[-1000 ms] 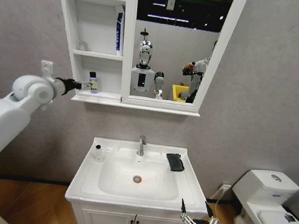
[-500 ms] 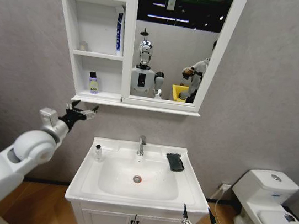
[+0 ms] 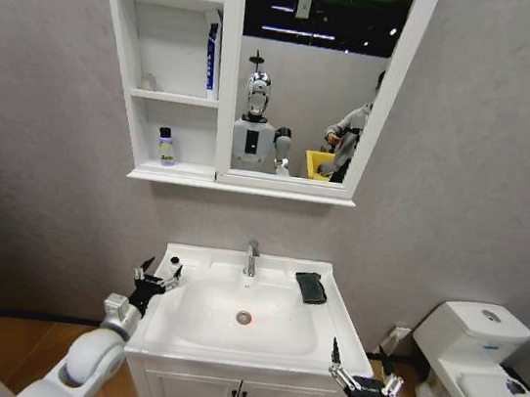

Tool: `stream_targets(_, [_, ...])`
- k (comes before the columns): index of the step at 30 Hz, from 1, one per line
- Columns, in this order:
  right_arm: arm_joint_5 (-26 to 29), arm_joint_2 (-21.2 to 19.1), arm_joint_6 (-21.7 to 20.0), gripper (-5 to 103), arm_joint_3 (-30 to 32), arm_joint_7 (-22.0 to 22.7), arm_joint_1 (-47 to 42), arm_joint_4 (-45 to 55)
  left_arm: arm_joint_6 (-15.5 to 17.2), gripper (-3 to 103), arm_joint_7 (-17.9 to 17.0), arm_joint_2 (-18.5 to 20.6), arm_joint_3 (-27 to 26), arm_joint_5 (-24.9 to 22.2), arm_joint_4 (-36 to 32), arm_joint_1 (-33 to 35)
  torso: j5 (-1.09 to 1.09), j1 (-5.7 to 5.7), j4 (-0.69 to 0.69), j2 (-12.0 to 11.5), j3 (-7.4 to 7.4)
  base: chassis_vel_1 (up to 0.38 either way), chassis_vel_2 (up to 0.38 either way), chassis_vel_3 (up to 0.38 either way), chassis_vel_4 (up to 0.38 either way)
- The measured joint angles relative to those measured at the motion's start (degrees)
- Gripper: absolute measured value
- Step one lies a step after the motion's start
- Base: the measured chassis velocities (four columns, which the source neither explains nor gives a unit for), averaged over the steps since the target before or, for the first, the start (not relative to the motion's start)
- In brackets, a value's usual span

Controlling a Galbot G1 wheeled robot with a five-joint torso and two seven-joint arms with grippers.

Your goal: Move facial cleanser and shampoo from washbasin to cabinet, then wipe washbasin with towel.

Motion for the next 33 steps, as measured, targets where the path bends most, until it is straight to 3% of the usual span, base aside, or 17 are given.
stream_targets(5, [0.82, -0.19, -1.37, 100, 1.08, 0.45, -2.58, 4.32, -3.97, 96, 2.01, -4.04, 0.66, 5.06, 7.67, -1.83, -0.01, 0.00, 0.01, 0.00, 0.00, 0.000, 0.000, 0.000, 0.000])
stream_targets(11, [0.95, 0.06, -3.54, 100, 0.31, 1.43, -4.24, 8.32, -6.07, 97, 2.62, -7.41, 1.10, 6.74, 14.57, -5.56, -0.01, 0.00, 0.00, -0.01, 0.01, 0.000, 0.000, 0.000, 0.000])
stream_targets(24, [1.52, 0.23, -1.01, 100, 0.57, 1.29, -3.91, 5.48, -8.96, 100, 2.52, -11.16, 0.20, 6.46, 27.51, -14.47, 0.00, 0.01, -0.01, -0.01, 0.00, 0.000, 0.000, 0.000, 0.000])
stream_targets(33, [1.33, 0.63, 0.24, 100, 0.66, 1.26, -3.58, 3.41, -9.21, 93, 1.33, -11.96, 0.38, 6.05, 33.90, -19.03, 0.08, -0.01, -0.02, 0.04, -0.04, 0.000, 0.000, 0.000, 0.000])
